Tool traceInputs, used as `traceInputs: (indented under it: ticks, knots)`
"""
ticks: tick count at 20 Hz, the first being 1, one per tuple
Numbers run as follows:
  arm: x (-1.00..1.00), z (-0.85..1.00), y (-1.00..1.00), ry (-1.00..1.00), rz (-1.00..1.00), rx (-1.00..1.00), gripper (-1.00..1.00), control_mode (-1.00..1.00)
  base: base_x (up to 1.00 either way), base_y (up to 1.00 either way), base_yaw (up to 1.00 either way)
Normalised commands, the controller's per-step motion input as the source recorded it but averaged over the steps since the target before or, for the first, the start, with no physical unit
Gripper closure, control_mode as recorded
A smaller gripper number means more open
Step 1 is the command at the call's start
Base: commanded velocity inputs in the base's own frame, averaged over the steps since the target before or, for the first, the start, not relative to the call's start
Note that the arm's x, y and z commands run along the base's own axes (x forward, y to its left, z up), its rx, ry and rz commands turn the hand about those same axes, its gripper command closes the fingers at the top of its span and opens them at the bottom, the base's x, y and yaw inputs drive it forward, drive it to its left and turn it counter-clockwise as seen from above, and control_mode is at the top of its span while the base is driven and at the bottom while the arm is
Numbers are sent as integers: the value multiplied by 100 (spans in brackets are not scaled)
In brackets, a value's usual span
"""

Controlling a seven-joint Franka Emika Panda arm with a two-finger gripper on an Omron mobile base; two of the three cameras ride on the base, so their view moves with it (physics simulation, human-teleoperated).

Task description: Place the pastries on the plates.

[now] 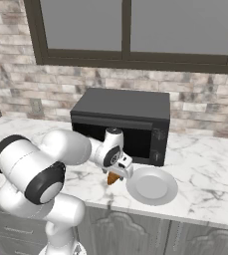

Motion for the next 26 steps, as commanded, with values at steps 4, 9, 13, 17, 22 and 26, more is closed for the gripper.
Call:
traceInputs:
  ticks: [4, 9, 13, 17, 22, 26]
  knots:
    - [0, -21, 0, 0, 0, 0, -100, -100, 0, 0, 0]
    - [0, -4, 0, 0, 0, 0, 100, -100, 0, 0, 0]
    - [0, 0, 0, 0, 0, 0, 100, -100, 0, 0, 0]
    - [0, 0, 0, 0, 0, 0, 100, -100, 0, 0, 0]
    - [-31, 7, 0, -1, 0, 0, 100, -100, 0, 0, 0]
    - [-78, 12, 0, -2, 0, 0, 100, -100, 0, 0, 0]
